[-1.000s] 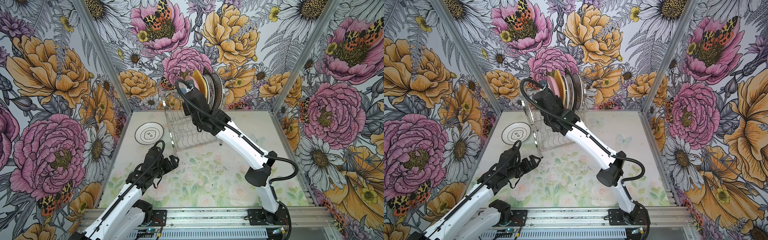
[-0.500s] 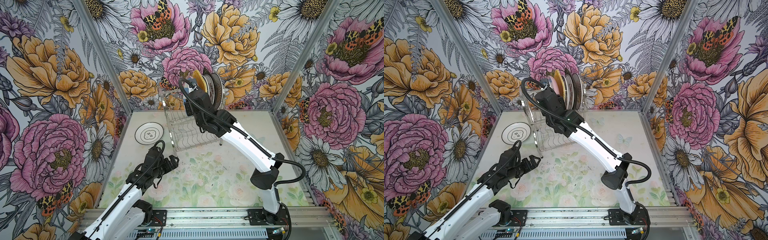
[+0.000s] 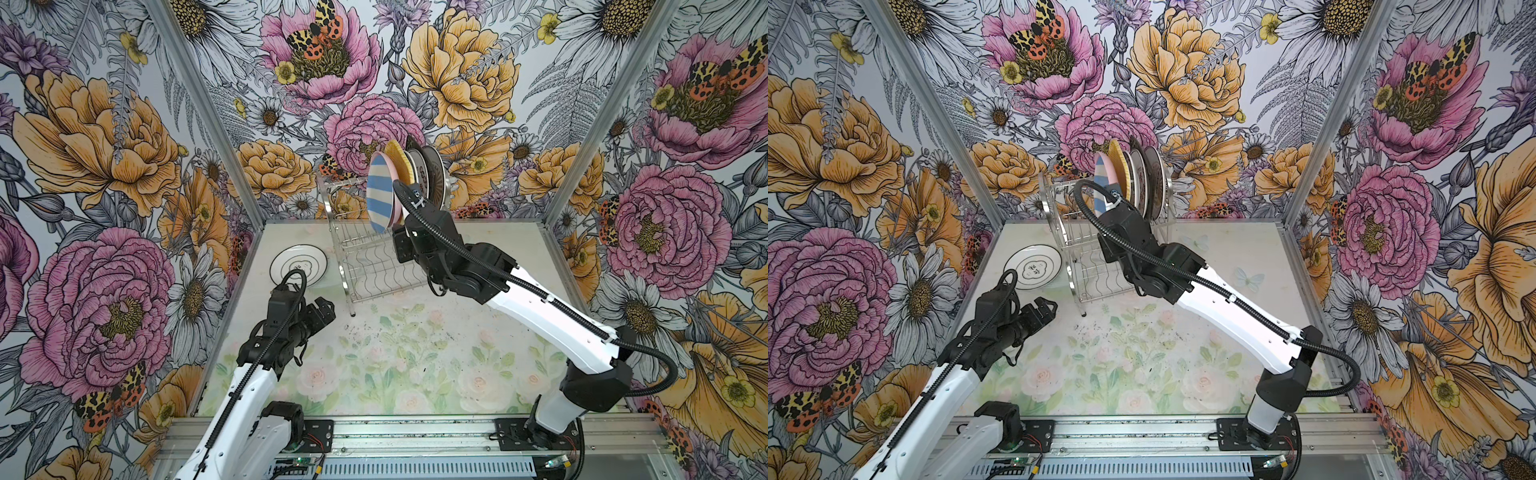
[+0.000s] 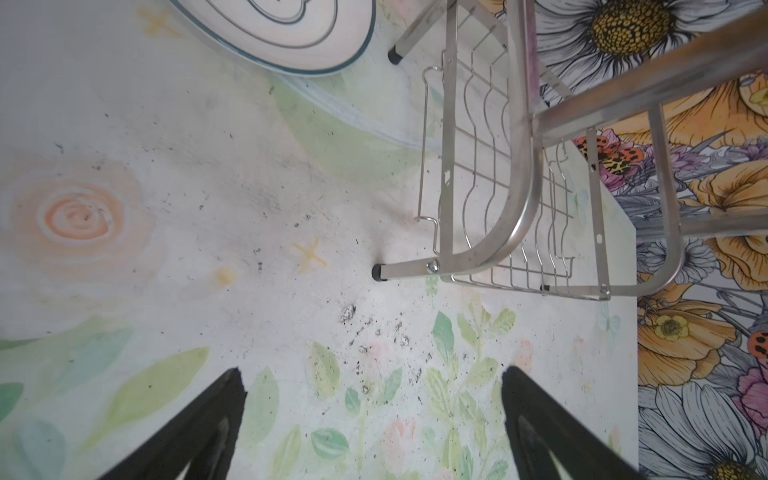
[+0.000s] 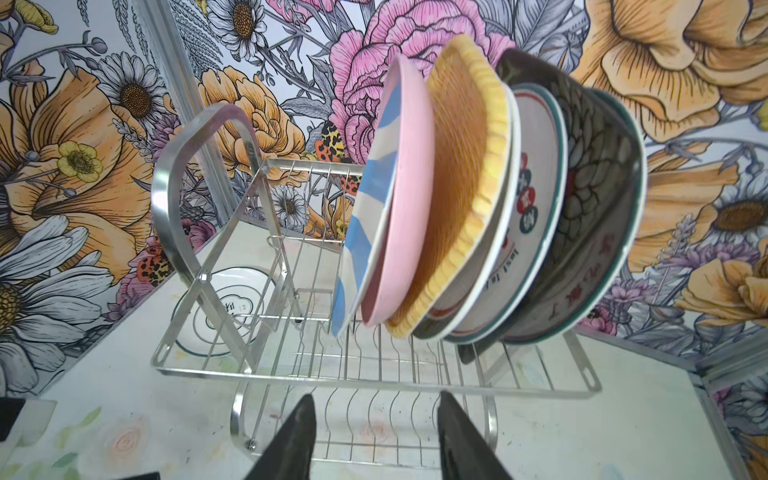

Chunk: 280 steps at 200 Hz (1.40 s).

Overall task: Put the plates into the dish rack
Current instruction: 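Open the right gripper and withdraw it while the left gripper reaches the white plate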

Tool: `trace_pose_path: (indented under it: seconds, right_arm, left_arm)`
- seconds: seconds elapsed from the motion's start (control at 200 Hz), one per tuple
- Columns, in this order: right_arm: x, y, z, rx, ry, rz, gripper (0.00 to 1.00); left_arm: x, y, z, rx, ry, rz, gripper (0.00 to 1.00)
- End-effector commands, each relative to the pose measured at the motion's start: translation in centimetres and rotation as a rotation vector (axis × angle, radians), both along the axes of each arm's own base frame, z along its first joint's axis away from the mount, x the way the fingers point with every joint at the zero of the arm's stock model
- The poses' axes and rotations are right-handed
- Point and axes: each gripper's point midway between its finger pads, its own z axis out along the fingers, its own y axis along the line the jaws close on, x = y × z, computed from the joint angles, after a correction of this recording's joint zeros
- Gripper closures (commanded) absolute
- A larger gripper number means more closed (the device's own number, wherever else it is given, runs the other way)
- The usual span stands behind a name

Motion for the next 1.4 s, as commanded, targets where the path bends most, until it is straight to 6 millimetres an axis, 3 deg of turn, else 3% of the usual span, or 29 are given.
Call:
trace_pose_path:
  seconds: [0.0, 0.165, 0.35, 0.605, 0.866, 0.891, 0.941, 1.191, 1.396]
  right_arm:
    - [-1.4, -1.1, -2.4, 0.081, 0.103, 0.024, 0.46]
    - [-2.7, -3.8, -6.7, 0.114, 0.216, 0.018, 0.40]
    - [-3.3, -7.1, -10.7, 0.159, 0.303, -0.013, 0.38]
    - [-3.2, -10.7, -15.4, 0.197, 0.407, -0.063, 0.38]
    - [-3.0, -13.6, -17.8, 0.238, 0.449, -0.110, 0.38]
    - [-3.0, -13.9, -18.0, 0.239, 0.455, -0.115, 0.37]
    - [-3.0, -14.3, -18.4, 0.249, 0.464, -0.124, 0.37]
    - [-2.7, -15.6, -20.1, 0.266, 0.505, -0.155, 0.38]
    - [-2.3, -15.9, -21.4, 0.271, 0.535, -0.176, 0.38]
  left_arm:
    - [1.4, 2.0, 1.1, 0.071, -0.013, 0.020, 0.04]
    - [4.4, 4.0, 2.0, 0.101, -0.023, 0.062, 0.07]
    - [8.2, 5.6, 1.1, 0.151, 0.021, 0.069, 0.12]
    - [15.9, 6.9, 0.6, 0.200, 0.055, 0.004, 0.21]
    - [22.6, 9.0, -0.1, 0.290, 0.077, -0.022, 0.34]
    - [23.3, 9.3, -1.5, 0.302, 0.106, -0.028, 0.35]
    - [24.4, 9.7, -1.9, 0.325, 0.110, -0.035, 0.36]
    - [29.0, 11.9, -4.6, 0.398, 0.147, -0.044, 0.42]
    - [32.3, 13.5, -5.3, 0.411, 0.135, -0.043, 0.43]
